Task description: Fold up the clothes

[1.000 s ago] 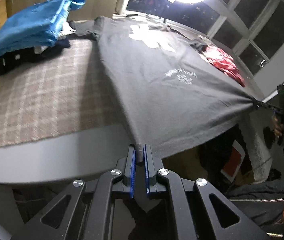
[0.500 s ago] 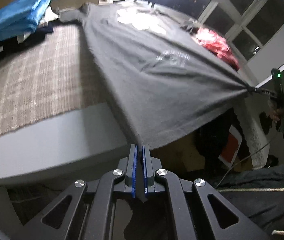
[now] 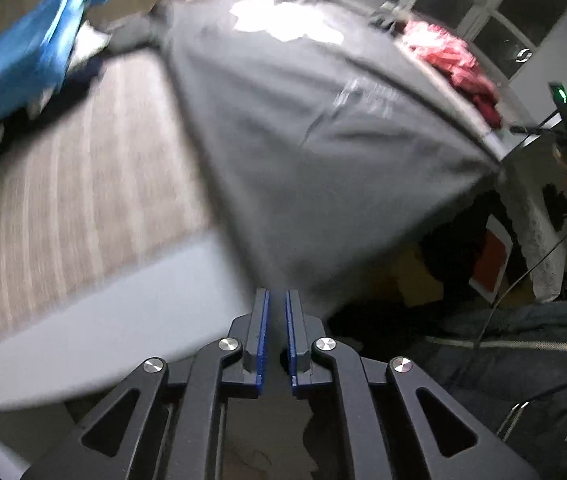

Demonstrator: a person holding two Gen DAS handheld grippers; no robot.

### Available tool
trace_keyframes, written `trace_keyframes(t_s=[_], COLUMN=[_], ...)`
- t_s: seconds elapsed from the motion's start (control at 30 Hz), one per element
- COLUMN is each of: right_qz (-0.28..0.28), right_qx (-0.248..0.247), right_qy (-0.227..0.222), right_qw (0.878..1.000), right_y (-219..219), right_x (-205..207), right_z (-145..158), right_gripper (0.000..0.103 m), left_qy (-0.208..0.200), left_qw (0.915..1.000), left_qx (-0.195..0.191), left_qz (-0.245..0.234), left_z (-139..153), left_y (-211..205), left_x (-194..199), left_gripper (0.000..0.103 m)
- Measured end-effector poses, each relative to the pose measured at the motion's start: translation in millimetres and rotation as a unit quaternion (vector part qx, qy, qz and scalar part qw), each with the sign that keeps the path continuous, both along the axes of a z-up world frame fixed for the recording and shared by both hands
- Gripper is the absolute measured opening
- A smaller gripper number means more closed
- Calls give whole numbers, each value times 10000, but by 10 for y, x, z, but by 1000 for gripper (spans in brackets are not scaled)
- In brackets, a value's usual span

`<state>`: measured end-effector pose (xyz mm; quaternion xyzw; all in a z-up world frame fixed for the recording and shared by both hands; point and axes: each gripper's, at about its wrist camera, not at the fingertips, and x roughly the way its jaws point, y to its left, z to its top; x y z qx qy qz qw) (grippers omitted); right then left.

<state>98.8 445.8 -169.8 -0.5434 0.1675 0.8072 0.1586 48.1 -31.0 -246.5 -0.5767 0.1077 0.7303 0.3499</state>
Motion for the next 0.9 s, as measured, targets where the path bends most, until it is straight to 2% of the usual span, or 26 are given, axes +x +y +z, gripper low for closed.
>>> trace_keyframes(t_s=[0.1,0.23,0.3,0.37,0.5,0.6,0.7,0.87,0.9], right_qz=[21,443,616,779,976,1284,1657,2122,2192], right_qx=[-57,261,357,442,555,571,659,414,336], right_qy=[533,760,802,853,930,809,657,666,699], right_qw=[9986,9958,9942,9923,9893,9868,9818,9741,9726], right_y=[345,711,939,1164,1561,1722,1773,1782,1778], right_x=[-534,-1581,-2116,-2645,-3590,-4154,-4511,-4666,-4661], right_z=[243,313,244,173,-28,-260,-518,-720,-730], right_gripper=[35,40,40,40,40,43,44,44,35], left_qy=[143,325,150,10,-167,-404,-537,-672,-696], left_qw=[9998,9991,9998,9999,9974,9923,9886,9851,9847], left_qx=[35,79,40,61,-14,48,-4,23,7], left_qz=[-114,-258,-108,99,707,1170,1404,1581,1600], left_z=[98,222,85,14,-146,-256,-346,-345,-343], left_y=[291,680,924,985,994,905,858,821,816], left_x=[-190,-446,-620,-767,-1018,-1137,-1186,-1204,-1205], left_gripper=[14,14,14,14,16,17,18,19,19])
